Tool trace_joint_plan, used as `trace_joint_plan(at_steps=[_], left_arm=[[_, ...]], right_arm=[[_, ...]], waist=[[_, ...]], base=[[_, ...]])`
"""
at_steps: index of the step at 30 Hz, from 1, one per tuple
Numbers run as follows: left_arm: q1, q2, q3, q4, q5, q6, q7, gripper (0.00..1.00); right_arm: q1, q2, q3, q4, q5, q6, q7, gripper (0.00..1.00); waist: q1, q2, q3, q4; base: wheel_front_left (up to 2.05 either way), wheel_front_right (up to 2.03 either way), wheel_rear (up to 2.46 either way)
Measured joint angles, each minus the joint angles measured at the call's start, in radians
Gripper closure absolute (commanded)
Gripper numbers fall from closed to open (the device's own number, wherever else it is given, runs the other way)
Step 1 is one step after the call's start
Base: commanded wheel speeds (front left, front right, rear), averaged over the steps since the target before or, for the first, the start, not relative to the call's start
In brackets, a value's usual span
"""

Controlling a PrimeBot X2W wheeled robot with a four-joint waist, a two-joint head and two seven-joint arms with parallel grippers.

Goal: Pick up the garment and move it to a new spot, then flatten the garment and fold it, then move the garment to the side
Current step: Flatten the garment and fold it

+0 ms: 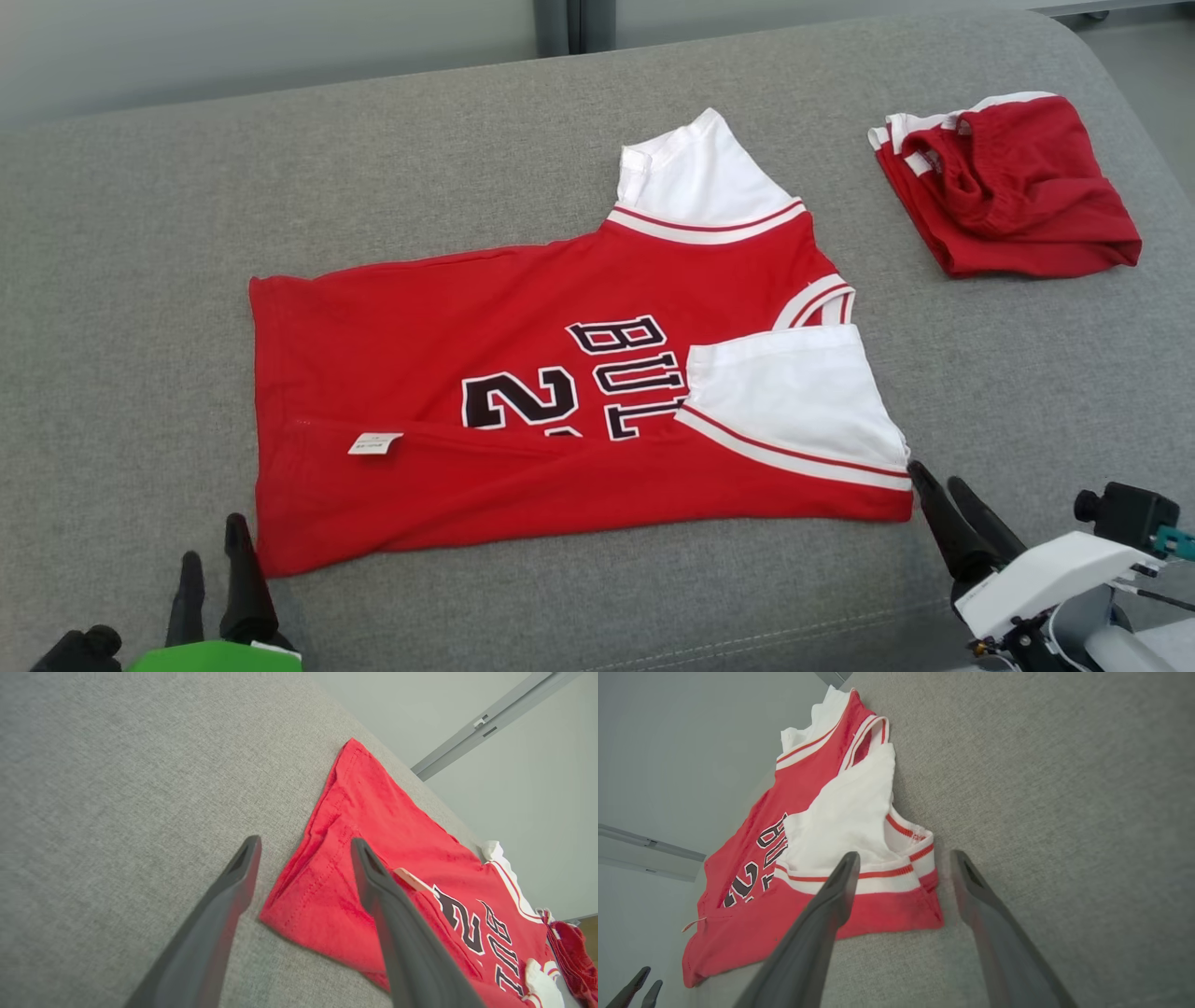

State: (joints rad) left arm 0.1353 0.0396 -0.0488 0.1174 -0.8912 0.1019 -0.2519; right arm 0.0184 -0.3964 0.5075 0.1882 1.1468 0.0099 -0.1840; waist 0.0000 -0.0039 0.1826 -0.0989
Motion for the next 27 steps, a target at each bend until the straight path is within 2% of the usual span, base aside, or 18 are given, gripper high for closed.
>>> trace_joint_plan(at_steps=[6,12,17,23,27], left_arm=[[0.011,0.023,0.044,-0.024,0.051,0.005,0.000,0.00],[-0.107,0.074,-0.052,-0.035,0.144,0.005,0.007,0.00],[-0.263,0.080,-0.117,-0.011,0.205,0.005,0.060,0.00],[-0.435,0.080,-0.131,0.071,0.239,0.014,0.143,0.00],[-0.511,0.078,-0.124,0.144,0.244,0.021,0.206,0.00]], right_arm=[[0.030,-0.051,-0.050,0.001,-0.005,-0.022,-0.008,0.00],[-0.078,-0.141,-0.070,-0.051,-0.077,-0.029,0.005,0.00],[-0.233,-0.193,-0.064,-0.070,-0.126,-0.029,0.063,0.00],[-0.384,-0.204,-0.041,-0.073,-0.155,-0.027,0.139,0.00],[-0.465,-0.190,-0.014,-0.085,-0.164,-0.010,0.175,0.00]], waist=[[0.0000,0.0000,0.000,-0.007],[0.0000,0.0000,0.009,-0.006],[0.0000,0.0000,0.037,-0.004],[0.0000,0.0000,0.090,0.006],[0.0000,0.0000,0.132,0.013]], base=[[0.00,0.00,0.00],[0.00,0.00,0.00],[0.00,0.00,0.00],[0.00,0.00,0.00],[0.00,0.00,0.00]])
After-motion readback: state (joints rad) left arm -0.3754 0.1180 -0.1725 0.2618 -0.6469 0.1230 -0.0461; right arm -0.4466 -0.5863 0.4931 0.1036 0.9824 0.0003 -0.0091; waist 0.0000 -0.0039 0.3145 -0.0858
